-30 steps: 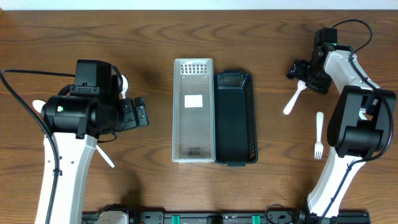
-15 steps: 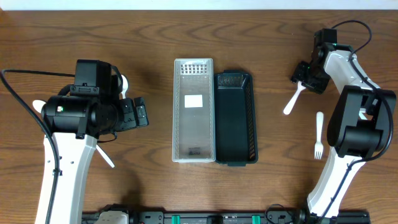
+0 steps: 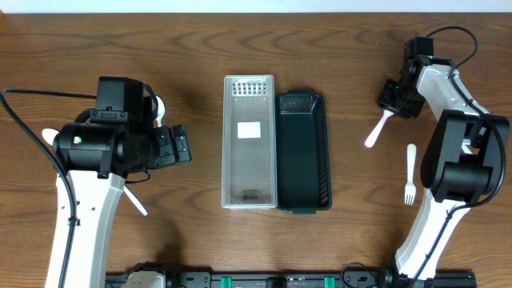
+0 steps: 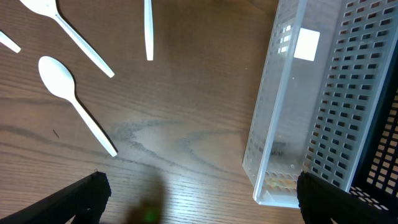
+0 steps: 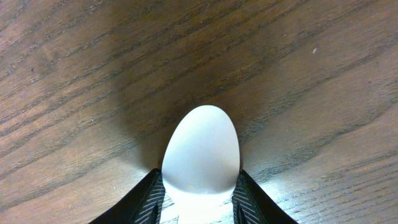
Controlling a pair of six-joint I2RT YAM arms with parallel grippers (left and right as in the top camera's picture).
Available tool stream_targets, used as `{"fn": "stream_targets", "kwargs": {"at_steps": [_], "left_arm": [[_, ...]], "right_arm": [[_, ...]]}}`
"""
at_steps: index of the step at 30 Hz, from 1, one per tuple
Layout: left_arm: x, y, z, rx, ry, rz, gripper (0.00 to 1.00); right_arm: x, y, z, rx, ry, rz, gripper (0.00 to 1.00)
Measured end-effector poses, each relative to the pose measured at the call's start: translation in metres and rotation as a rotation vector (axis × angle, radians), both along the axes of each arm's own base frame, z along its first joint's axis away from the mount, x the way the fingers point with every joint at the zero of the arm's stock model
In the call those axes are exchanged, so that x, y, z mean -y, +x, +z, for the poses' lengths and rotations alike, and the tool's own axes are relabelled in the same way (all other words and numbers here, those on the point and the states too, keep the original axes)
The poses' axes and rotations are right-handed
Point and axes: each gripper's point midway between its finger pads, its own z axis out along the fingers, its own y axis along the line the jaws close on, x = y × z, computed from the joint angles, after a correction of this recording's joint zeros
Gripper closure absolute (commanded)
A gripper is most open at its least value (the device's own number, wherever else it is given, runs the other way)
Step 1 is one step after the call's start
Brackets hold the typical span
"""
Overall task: Pack container
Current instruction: 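Lower the right gripper and grasp the white spoon by its bowl, then carry the spoon with the right gripper and drop it into the black basket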
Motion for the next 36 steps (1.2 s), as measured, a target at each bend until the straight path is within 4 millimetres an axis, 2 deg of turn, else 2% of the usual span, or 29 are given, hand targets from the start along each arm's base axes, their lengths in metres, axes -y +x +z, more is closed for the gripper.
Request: {"fn": "stream_targets", "kwargs": {"at_steps": [15, 19, 27, 28, 30, 32, 36], "left_arm": [[0.0, 0.0, 0.0, 0.0, 0.0, 0.0, 0.02], [0.0, 0.0, 0.0, 0.0, 0.0, 0.0, 0.02], [0.0, 0.0, 0.0, 0.0, 0.0, 0.0, 0.02], [0.0, 0.0, 0.0, 0.0, 0.0, 0.0, 0.02], [0.0, 0.0, 0.0, 0.0, 0.0, 0.0, 0.02], [0.0, 0.0, 0.0, 0.0, 0.0, 0.0, 0.02], [0.0, 0.0, 0.0, 0.0, 0.0, 0.0, 0.02]], "right_arm": [[0.0, 0.0, 0.0, 0.0, 0.0, 0.0, 0.78], [0.0, 0.0, 0.0, 0.0, 0.0, 0.0, 0.93], [0.002, -0.002, 0.003, -0.005, -0.019, 0.002, 0.96], [0.002, -0.001, 0.007, 0.002, -0.025, 0.004, 0.99], [0.002, 0.001, 0.019, 0.027, -0.036, 0.011, 0.99], [0.001, 0.005, 0.042, 0.077, -0.049, 0.021, 0.99], [-0.018, 0.006, 0.115, 0.214, -0.063, 0.072, 0.98]]}}
